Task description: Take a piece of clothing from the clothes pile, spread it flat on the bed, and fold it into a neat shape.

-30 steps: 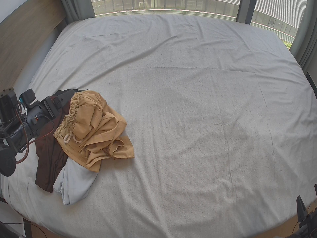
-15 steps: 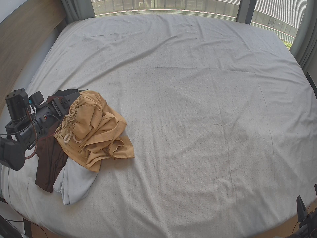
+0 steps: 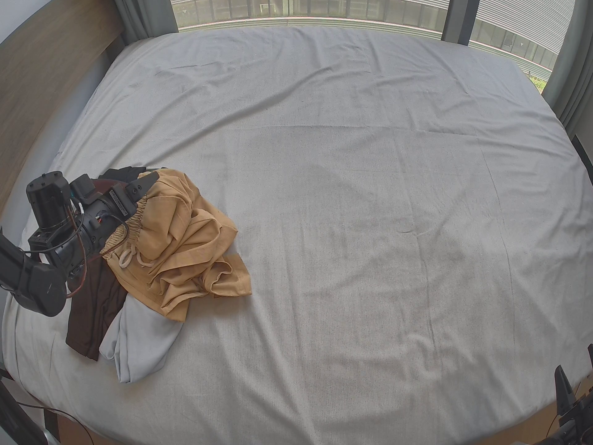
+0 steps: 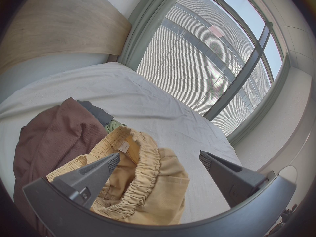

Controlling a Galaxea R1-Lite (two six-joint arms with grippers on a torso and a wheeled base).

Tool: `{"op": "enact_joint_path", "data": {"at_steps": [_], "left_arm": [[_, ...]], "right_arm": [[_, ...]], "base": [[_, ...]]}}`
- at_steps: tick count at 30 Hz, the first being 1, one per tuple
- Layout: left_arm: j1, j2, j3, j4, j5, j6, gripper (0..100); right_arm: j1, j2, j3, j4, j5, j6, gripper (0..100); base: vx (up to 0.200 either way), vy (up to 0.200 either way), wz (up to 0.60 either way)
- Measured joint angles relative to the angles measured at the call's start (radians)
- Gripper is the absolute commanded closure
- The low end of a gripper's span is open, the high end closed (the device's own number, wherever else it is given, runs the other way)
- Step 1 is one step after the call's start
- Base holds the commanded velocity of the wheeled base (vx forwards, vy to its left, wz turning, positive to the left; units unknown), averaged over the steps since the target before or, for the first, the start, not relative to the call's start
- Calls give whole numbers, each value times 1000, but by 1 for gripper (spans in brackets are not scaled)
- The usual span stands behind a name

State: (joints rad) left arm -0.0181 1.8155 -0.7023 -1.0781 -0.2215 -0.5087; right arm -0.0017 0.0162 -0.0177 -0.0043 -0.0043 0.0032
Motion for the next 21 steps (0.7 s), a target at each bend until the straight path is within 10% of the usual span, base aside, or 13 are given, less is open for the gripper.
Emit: {"op": "enact_joint_path", "data": {"at_steps": [21], "left_arm": [[-22,84,-10,-80,0,-9,0]], "right_arm": [[0,0,0,0,-2,3,0]], "base": [[0,0,0]]}}
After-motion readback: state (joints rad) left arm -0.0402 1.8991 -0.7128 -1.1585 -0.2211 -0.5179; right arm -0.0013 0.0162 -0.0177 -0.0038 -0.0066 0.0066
